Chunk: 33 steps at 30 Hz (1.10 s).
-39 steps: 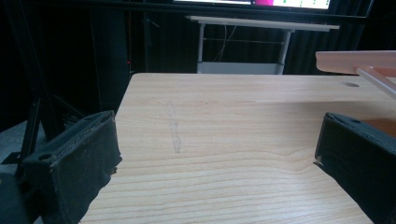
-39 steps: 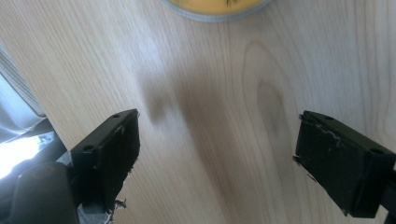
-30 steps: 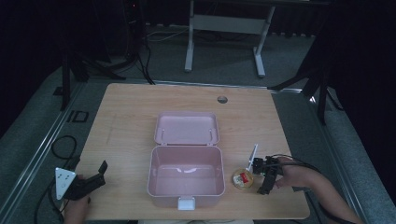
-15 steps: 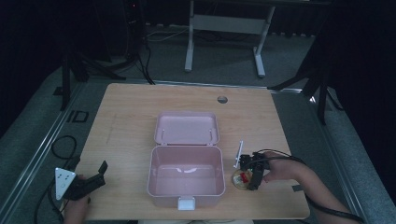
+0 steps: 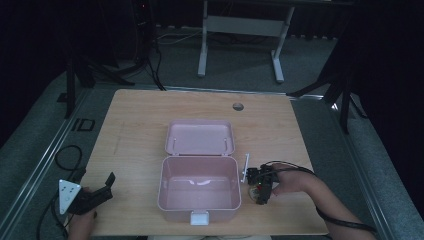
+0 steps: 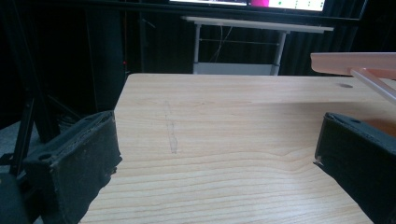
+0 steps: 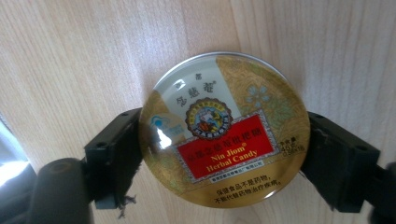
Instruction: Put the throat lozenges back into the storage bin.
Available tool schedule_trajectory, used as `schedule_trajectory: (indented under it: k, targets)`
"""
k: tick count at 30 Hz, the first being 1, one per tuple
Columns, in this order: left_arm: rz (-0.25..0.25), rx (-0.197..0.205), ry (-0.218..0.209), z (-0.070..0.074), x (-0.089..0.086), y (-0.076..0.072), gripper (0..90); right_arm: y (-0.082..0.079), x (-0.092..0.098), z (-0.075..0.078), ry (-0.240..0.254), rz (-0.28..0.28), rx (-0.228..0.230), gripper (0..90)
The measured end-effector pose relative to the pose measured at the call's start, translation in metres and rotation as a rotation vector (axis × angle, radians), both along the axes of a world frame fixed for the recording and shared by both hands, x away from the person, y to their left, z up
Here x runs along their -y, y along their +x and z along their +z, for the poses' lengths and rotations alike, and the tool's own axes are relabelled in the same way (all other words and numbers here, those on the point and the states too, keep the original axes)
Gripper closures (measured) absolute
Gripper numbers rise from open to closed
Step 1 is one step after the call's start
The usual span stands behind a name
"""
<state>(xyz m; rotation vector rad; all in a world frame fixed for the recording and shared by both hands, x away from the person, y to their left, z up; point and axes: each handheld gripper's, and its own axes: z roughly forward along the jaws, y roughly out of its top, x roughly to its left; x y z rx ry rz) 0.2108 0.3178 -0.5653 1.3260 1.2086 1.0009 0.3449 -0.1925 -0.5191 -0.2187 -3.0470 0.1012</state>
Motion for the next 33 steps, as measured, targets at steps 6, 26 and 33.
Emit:
schedule_trajectory:
  k: [6, 26, 33]
  targets:
    - [0.0, -0.001, -0.001, 0.0, 0.0, 0.0, 0.3, 0.0, 0.002, 0.005, -0.011, 0.015, 0.009, 20.1]
    - [-0.001, -0.005, 0.001, 0.0, 0.0, 0.001, 0.3, -0.012, 0.017, 0.068, -0.005, -0.054, -0.037, 20.2]
    - [-0.001, -0.008, 0.001, 0.0, 0.0, 0.001, 0.3, -0.019, 0.016, 0.093, 0.007, -0.06, -0.041, 20.3]
